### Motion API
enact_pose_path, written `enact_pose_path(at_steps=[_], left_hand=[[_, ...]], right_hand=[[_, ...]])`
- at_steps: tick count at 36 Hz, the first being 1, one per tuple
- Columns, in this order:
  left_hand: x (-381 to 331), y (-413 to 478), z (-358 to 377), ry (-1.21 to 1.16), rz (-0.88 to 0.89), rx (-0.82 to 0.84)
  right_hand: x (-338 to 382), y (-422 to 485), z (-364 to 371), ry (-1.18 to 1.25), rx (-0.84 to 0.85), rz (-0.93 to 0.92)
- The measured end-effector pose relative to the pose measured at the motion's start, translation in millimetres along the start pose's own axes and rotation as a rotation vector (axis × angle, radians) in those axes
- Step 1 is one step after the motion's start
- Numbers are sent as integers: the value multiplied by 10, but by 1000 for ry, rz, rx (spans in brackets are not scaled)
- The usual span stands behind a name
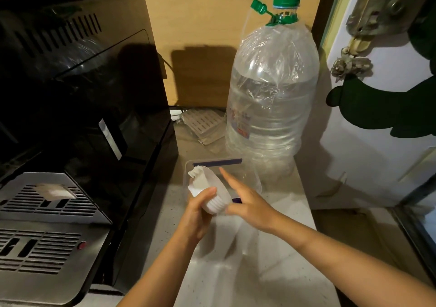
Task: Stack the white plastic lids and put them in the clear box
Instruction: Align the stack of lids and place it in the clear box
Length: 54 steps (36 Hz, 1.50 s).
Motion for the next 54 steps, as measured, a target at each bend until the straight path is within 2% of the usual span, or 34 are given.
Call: enact_pose_path(at_steps=[3,9,17,20,24,29,37,45,54], left_hand=[[5,100,62,8,40,-61],[24,284,100,37,35,-115],[-90,530,149,246,-2,-21],[-190,580,163,261,-51,3],[-268,690,65,340,-49,-56],[-275,835,-79,375,-35,-227],[-190,1087,-209,595,-65,-396],[27,1235,-411,682,-219,-524],[133,1316,-471,813,-281,-552]], right_hand=[[5,16,36,-15,31,-52],[-59,152,-3,32,-89,-44],[-167,373,-223,188,-154,13],[-259,451,-334,337,-173,64],[-394,584,-405,604,-106,142],[-590,755,-460,687,-47,233],[-900,1029,-414,528,-154,528],[-1023,1209,-254,401,-48,633],[-1213,1367,-26,52,-91,626]])
Point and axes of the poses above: each hand's wrist, its own y-axis towards the middle knuckle, its own z-axis out of the palm, x = y × z, the point moved 1 cm from there along y, towards the middle knuckle, and after that the axes turned 11 degrees about -y, right-handed, at the moved point
